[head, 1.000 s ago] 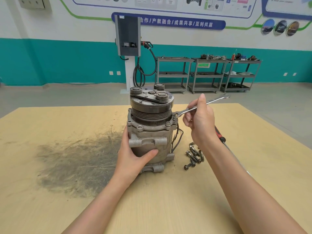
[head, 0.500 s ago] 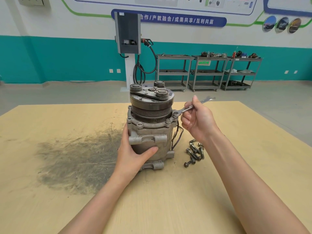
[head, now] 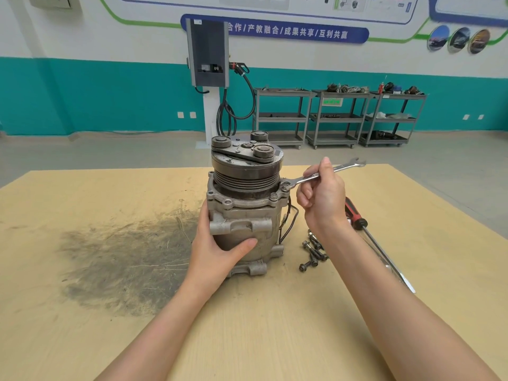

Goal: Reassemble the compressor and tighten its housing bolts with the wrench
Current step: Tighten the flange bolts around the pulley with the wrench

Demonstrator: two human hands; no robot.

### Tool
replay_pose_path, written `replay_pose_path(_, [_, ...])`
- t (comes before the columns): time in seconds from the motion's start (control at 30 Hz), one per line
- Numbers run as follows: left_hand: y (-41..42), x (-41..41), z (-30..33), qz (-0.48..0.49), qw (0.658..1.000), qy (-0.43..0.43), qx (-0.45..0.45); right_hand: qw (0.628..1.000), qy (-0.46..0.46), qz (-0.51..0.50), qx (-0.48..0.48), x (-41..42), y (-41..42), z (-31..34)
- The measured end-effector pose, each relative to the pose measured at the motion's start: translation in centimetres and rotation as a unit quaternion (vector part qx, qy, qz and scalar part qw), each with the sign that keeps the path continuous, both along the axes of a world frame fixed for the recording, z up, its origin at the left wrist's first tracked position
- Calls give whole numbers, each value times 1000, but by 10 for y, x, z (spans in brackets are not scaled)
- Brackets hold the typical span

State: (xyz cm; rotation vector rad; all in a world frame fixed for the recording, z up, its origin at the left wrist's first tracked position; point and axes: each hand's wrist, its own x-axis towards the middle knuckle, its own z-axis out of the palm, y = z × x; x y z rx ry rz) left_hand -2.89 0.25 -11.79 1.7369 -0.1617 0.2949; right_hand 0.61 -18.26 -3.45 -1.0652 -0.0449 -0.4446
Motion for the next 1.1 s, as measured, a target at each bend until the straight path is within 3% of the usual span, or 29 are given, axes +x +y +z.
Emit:
replay_pose_path(0.27, [0, 1, -2, 1, 1000, 7, -5, 993, -25, -108, -33, -4, 9, -8])
replay_pose_path(0.4, [0, 1, -2, 2, 1000, 10, -3, 977, -81, -176, -85, -8, 13, -14])
replay_pose_path(0.47, [-1, 1, -2, 3, 1000, 10, -3, 954, -139, -227, -139, -10, 14, -16])
replay_pose_path(0.6, [-1, 1, -1, 4, 1000, 3, 3, 872, -299, -261, -286, -16, 17, -18])
replay_pose_path(0.67, [0, 1, -1, 5, 1000, 0, 4, 849, -317, -273, -322, -18, 19, -15])
replay_pose_path(0.77, [0, 1, -1, 7, 1000, -2, 4, 894, -246, -279, -250, -17, 18, -6])
replay_pose_path(0.9, [0, 2, -2, 5, 1000, -5, 3, 969, -148, -156, -126, -16, 8, 10])
replay_pose_path(1.1, [0, 1, -1, 4, 1000, -7, 6, 995, -15, -20, -92, -4, -7, 14])
